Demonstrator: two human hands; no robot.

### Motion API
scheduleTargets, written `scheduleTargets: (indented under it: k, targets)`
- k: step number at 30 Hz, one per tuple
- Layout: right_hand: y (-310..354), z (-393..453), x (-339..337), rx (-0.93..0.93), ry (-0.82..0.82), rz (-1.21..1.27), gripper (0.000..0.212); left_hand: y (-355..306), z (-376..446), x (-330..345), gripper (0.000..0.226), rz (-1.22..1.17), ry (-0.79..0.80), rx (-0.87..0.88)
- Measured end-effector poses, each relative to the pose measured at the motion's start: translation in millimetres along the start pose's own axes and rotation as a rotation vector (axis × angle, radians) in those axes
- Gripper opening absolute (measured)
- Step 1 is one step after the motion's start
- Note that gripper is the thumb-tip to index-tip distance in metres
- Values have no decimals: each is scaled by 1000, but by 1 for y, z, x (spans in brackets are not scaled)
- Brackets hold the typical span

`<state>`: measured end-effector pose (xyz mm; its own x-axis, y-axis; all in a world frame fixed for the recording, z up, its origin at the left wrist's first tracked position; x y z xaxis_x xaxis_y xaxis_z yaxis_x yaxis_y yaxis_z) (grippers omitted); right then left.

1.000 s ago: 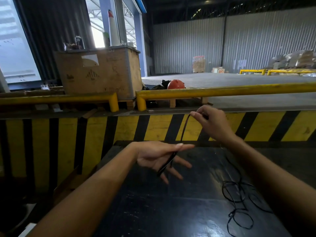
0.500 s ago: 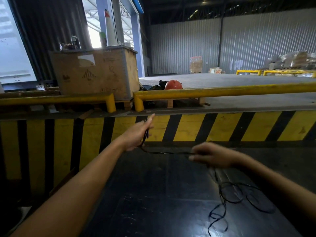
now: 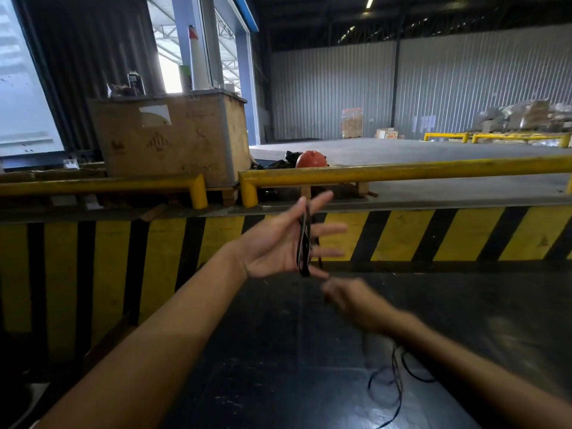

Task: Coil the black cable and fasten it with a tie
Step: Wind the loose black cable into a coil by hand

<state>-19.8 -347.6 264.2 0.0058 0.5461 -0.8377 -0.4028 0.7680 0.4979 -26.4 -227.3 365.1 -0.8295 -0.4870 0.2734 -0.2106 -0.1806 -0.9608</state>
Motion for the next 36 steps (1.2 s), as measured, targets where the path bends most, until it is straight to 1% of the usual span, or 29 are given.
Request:
scheduleTargets:
  k: [1, 3, 5, 7, 9, 10, 11, 12, 14, 15, 17, 19, 20, 21, 22, 24, 25, 26, 27, 29, 31, 32, 33, 34, 36]
  targets:
    - [10, -10, 24, -46, 89, -16, 16, -8, 2, -5, 45, -14, -59, 59]
    - [32, -21, 46, -161, 190, -58, 15, -15, 2, -20, 42, 34, -198, 136]
    - [40, -21, 36, -183, 265, -85, 13, -14, -1, -38, 45, 137, -337, 165]
    - [38, -15, 7, -169, 279, -121, 12, -10, -10, -55, 50, 332, -466, 151]
    - [33, -7, -33, -172, 202, -200, 9, -7, -19, -66, 50, 677, -557, 54]
    - [31, -2, -53, -176, 142, -234, 9, -3, -21, -69, 49, 869, -557, -31]
    - [31, 2, -72, -182, 70, -253, 9, 3, -22, -69, 49, 1026, -523, -133]
    - [31, 7, -89, -188, -2, -261, 10, 11, -22, -67, 50, 1130, -471, -247]
    - [33, 15, -117, -182, -138, -232, 11, 30, -23, -58, 51, 1199, -350, -461]
    - [33, 18, -128, -174, -201, -200, 13, 38, -23, -51, 52, 1156, -285, -532]
    - [29, 23, -141, -166, -326, -145, 20, 50, -24, -33, 52, 902, -142, -569]
    - [22, 25, -137, -143, -407, -101, 19, 49, -26, -11, 47, 597, 0, -499]
    - [17, 26, -126, -118, -410, -81, 15, 43, -26, -1, 46, 459, 60, -433]
    - [11, 26, -108, -91, -375, -60, 12, 34, -24, 7, 46, 321, 103, -348]
    - [8, 25, -83, -61, -294, -33, 12, 22, -21, 14, 47, 181, 131, -246]
    - [8, 15, -21, -17, -37, 8, 19, -4, -14, 18, 48, -26, 132, -40]
    - [14, 6, 9, -29, 101, -13, 22, -14, -10, 17, 46, -53, 88, 35]
    - [23, -3, 33, -78, 221, -62, 26, -21, -5, 13, 44, -24, 19, 85]
    - [32, -11, 49, -143, 306, -119, 28, -23, -1, 7, 41, 48, -64, 117]
    - [44, -16, 54, -230, 381, -213, 31, -21, 4, -11, 38, 266, -233, 148]
    - [44, -11, 34, -207, 372, -253, 30, -18, 1, -30, 40, 547, -405, 164]
    - [41, -8, 19, -178, 354, -259, 27, -17, -3, -39, 44, 742, -479, 161]
    - [37, -5, 3, -156, 330, -259, 23, -15, -7, -47, 47, 929, -529, 135]
    - [34, -3, -14, -151, 297, -264, 20, -10, -10, -54, 49, 1053, -553, 84]
    - [30, 1, -49, -187, 209, -287, 18, 6, -16, -64, 48, 1136, -531, -68]
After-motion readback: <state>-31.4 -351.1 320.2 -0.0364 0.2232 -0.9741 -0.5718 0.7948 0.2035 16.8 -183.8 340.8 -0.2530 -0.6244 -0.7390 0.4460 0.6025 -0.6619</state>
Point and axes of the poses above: each hand's wrist, its own z-axis towards the middle knuckle, its own x-axis out of the palm, y = z × x, the point moved 6 cm from there along z, towards the middle knuckle, and after that the axes turned 5 degrees about -z, right-handed, at the moved point
